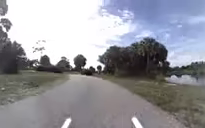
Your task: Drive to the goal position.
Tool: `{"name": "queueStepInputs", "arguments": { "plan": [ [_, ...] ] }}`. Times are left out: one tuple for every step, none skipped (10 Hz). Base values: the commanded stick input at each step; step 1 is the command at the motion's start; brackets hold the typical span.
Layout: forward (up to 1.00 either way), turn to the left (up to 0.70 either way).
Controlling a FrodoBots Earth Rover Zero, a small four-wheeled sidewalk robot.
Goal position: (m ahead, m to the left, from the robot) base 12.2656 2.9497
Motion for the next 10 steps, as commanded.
{"name": "queueStepInputs", "arguments": {
  "plan": [
    [0.69, 0.03],
    [0.69, 0.03],
    [0.69, 0.03],
    [0.69, 0.03],
    [0.69, 0.03],
    [0.69, 0.03],
    [0.69, 0.03],
    [0.69, 0.03],
    [0.69, 0.03],
    [0.69, 0.03]
  ]
}}
